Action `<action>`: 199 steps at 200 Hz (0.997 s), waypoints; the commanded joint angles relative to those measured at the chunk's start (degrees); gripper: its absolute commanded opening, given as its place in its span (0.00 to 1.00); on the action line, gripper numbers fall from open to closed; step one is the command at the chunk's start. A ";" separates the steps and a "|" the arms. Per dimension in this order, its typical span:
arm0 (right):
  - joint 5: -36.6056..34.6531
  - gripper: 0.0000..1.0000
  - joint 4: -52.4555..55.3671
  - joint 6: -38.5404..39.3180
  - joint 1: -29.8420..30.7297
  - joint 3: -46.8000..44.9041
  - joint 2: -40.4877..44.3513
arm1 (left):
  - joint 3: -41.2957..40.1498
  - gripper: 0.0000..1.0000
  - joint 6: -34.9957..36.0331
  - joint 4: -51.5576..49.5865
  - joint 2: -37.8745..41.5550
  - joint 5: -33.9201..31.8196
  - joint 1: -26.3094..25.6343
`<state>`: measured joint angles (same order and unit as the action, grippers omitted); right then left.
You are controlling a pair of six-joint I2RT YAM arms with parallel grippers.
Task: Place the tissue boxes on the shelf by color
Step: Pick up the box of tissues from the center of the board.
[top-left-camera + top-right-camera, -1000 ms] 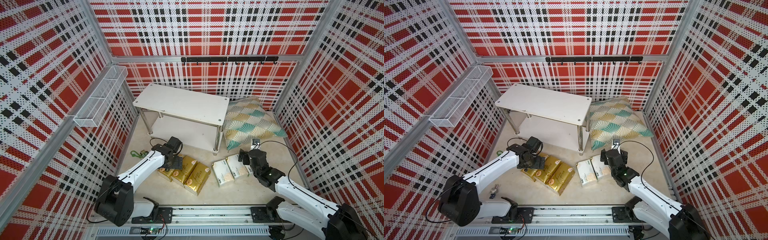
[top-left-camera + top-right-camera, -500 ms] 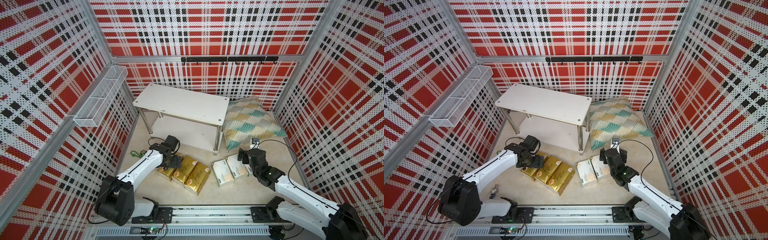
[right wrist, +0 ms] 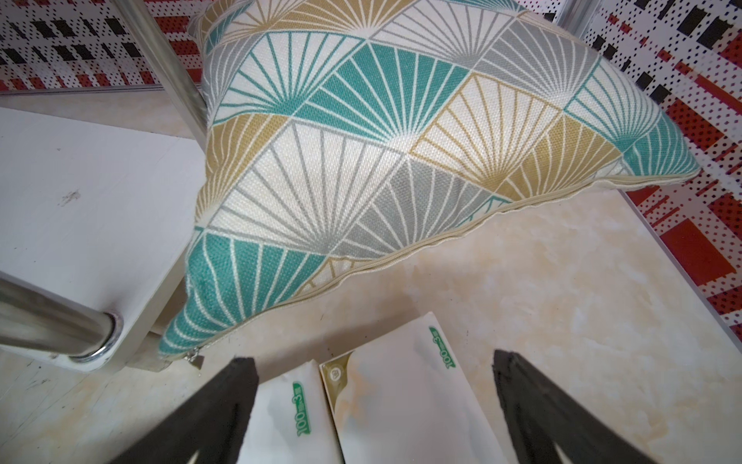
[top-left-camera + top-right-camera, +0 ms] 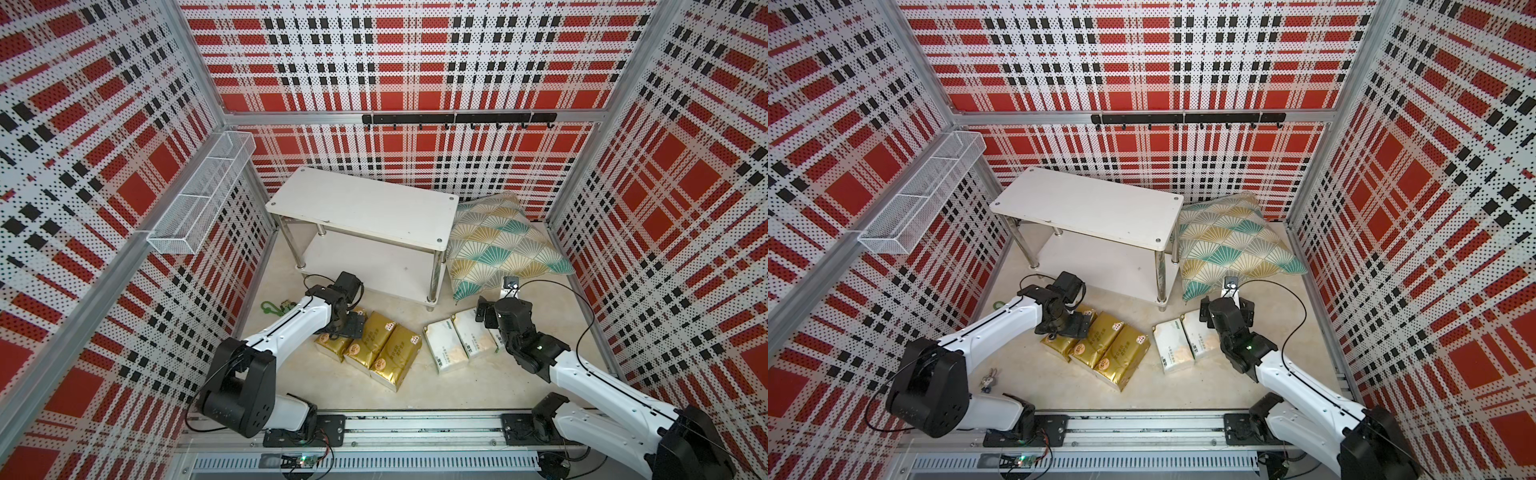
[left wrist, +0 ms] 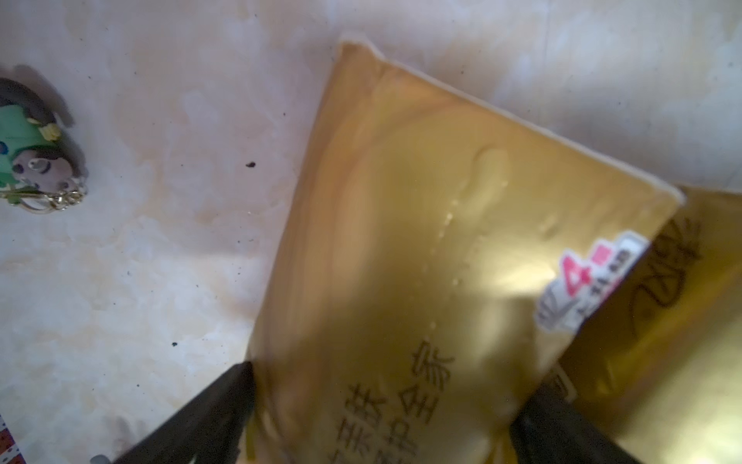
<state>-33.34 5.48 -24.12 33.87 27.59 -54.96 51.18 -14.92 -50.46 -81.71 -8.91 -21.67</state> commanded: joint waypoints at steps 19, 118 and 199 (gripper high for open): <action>-0.99 1.00 0.76 -0.49 0.59 1.42 0.05 | 1.00 0.99 0.78 2.24 -1.69 2.02 0.78; -1.37 1.00 0.27 -0.57 1.11 1.85 -1.19 | 3.86 0.95 -0.06 2.25 -2.20 1.59 4.71; -1.17 1.00 -0.38 -0.75 1.43 2.36 -2.68 | 1.27 0.98 -1.33 3.32 -1.63 3.44 7.06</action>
<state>-33.74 5.85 -24.34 34.61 28.49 -57.25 53.17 -16.29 -48.42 -82.78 -6.02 -15.20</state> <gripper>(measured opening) 0.999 0.977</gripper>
